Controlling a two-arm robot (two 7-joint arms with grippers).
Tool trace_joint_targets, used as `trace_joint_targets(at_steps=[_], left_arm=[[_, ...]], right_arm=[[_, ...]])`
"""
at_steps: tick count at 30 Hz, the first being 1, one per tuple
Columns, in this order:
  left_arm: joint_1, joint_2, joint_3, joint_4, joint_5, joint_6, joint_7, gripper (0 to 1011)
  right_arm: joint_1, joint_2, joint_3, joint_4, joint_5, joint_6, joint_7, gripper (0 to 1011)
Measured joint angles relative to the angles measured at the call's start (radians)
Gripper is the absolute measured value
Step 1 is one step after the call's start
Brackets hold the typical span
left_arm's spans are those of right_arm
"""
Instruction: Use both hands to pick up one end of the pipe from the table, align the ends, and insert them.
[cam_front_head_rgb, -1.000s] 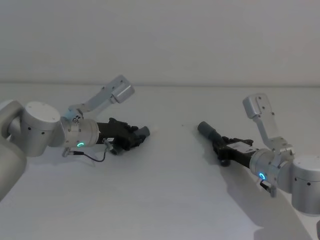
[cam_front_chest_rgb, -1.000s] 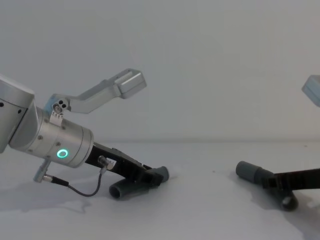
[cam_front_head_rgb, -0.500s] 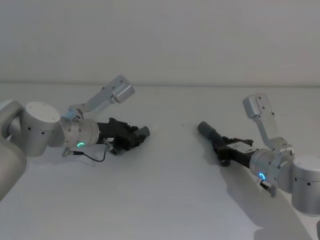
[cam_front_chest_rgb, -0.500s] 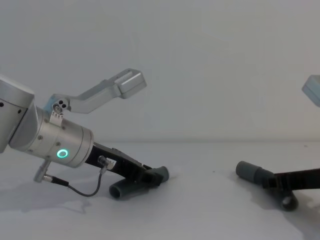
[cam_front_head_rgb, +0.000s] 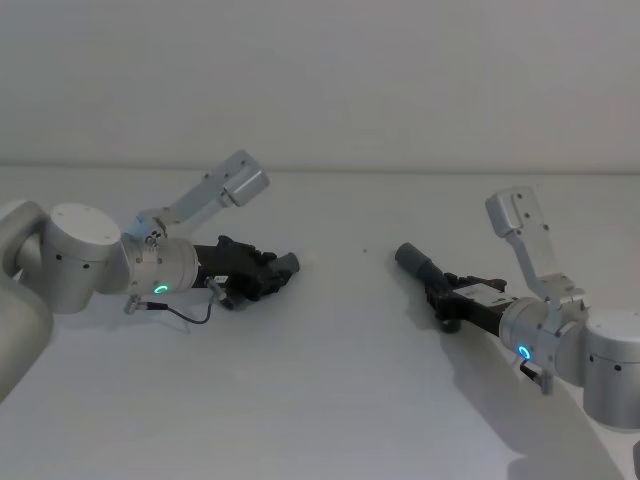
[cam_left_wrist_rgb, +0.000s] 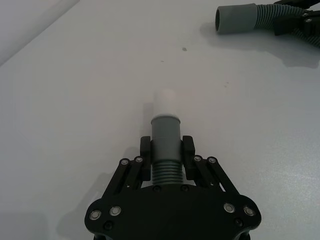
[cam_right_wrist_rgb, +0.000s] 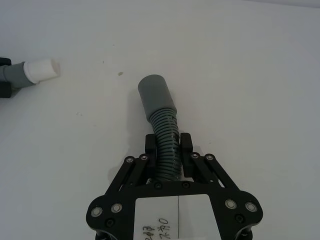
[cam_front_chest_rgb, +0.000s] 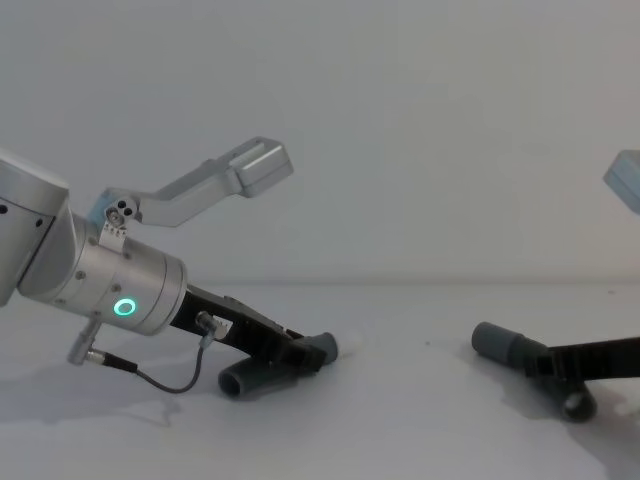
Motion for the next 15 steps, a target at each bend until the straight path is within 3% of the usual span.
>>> trace_joint_targets(at_steps=[15], left_arm=[[0.0,0.0,0.0,0.0,0.0,0.0,0.0,353]], right_arm=[[0.0,0.0,0.0,0.0,0.0,0.0,0.0,274]])
